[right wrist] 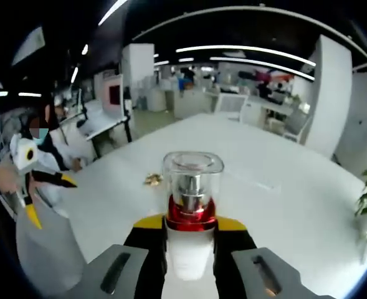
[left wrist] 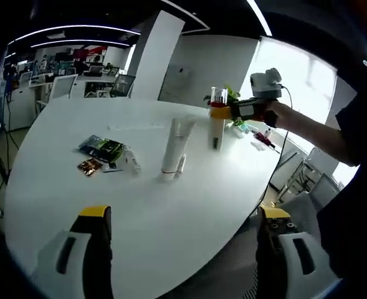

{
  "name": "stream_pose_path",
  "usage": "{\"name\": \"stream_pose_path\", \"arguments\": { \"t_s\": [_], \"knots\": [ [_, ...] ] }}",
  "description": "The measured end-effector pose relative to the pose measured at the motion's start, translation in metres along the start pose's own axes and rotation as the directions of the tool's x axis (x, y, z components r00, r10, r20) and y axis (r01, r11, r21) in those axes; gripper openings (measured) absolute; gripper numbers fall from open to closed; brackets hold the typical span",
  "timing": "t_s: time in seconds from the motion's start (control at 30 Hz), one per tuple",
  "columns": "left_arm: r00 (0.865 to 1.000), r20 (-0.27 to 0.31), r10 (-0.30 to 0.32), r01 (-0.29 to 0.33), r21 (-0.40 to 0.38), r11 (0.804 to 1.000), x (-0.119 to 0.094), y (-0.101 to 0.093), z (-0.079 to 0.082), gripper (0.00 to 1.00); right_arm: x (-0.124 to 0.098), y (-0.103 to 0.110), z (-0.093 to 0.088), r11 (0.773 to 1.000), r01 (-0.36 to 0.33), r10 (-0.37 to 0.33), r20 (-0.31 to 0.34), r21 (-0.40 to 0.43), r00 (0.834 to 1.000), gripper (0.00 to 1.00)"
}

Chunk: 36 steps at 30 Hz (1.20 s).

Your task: Arrange the skincare products in the storage area until every visible bottle or jar stands upright without overlapping.

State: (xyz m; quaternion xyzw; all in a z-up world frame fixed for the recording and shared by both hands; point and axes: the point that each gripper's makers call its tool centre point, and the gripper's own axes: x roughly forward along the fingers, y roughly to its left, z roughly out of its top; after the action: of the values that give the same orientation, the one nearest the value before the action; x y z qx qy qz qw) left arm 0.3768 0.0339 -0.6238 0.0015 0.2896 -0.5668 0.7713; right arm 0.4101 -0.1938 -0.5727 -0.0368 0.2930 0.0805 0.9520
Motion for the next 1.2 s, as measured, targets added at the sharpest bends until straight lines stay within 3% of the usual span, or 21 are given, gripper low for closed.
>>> {"name": "stream_pose_path", "arguments": {
  "t_s": [0.17,0.4,0.53,0.73,0.87,0.97,1.2],
  "knots": [
    [1.0,0.022,0.007,-0.007,0.009,1.0,0.003,-0.009,0.005,0.9,-0.007,0.024,0.009,1.0,-0.025,0.026,0.039,-0.005,0.999,0.19],
    [0.999,0.043,0.001,-0.004,0.077,0.997,0.01,-0.024,0.018,0.88,-0.014,0.052,0.026,0.999,-0.053,0.053,0.092,-0.001,0.994,0.19],
    [0.998,0.064,-0.009,0.002,0.108,0.994,0.015,-0.032,0.03,0.87,-0.016,0.072,0.03,0.994,-0.106,0.101,0.117,0.033,0.988,0.19],
    [0.995,0.095,-0.01,-0.001,0.121,0.993,0.02,-0.043,0.042,0.85,-0.02,0.091,0.032,0.992,-0.124,0.12,0.124,0.023,0.985,0.19],
    [0.993,0.113,0.014,-0.028,0.121,0.992,0.024,-0.046,0.046,0.83,-0.025,0.103,0.039,0.986,-0.153,0.141,0.153,0.068,0.978,0.19],
    [0.988,0.138,0.07,-0.088,0.13,0.988,0.026,-0.045,0.053,0.8,-0.03,0.113,0.044,0.979,-0.179,0.159,0.18,0.101,0.971,0.19],
    [0.977,0.198,0.073,-0.1,0.13,0.986,0.032,-0.062,0.071,0.77,-0.035,0.131,0.057,0.983,-0.176,0.162,0.199,0.053,0.966,0.19]
  ]
}}
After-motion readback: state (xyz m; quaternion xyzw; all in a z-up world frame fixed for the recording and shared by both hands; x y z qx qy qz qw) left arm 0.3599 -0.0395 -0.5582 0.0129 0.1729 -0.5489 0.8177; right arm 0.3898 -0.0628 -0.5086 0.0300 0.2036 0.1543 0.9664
